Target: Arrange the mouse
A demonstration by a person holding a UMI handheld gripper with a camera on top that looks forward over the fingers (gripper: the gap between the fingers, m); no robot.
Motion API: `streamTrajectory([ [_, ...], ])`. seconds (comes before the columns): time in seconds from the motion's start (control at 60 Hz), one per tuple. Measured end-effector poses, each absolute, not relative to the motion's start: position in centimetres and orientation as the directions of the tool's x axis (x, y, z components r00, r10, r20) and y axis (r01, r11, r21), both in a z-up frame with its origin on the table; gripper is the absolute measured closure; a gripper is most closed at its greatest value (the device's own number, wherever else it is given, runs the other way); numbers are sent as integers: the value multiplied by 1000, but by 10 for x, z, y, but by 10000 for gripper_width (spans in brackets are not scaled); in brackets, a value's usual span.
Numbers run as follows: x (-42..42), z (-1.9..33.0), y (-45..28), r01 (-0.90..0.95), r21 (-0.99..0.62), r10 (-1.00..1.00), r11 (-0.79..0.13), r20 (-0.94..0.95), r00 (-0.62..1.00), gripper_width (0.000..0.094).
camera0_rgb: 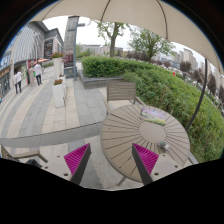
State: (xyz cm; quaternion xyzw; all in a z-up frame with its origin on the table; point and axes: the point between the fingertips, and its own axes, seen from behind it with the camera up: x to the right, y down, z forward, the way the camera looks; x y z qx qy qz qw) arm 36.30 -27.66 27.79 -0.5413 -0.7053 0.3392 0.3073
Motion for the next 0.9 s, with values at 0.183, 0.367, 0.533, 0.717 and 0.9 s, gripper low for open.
streamTrajectory([
  [0.183, 360, 270, -248, 568, -812, 985, 138, 53, -163, 85],
  [0.367, 348, 252, -182, 581, -811, 998, 69, 56, -39, 87],
  [0.533, 344, 224, -111, 578, -816, 994, 21, 81, 79, 86],
  [0.717, 336, 183, -37, 568, -823, 980, -11, 103, 168, 85],
  [0.9, 311, 148, 15, 530, -848, 972, 10, 134, 195, 86],
])
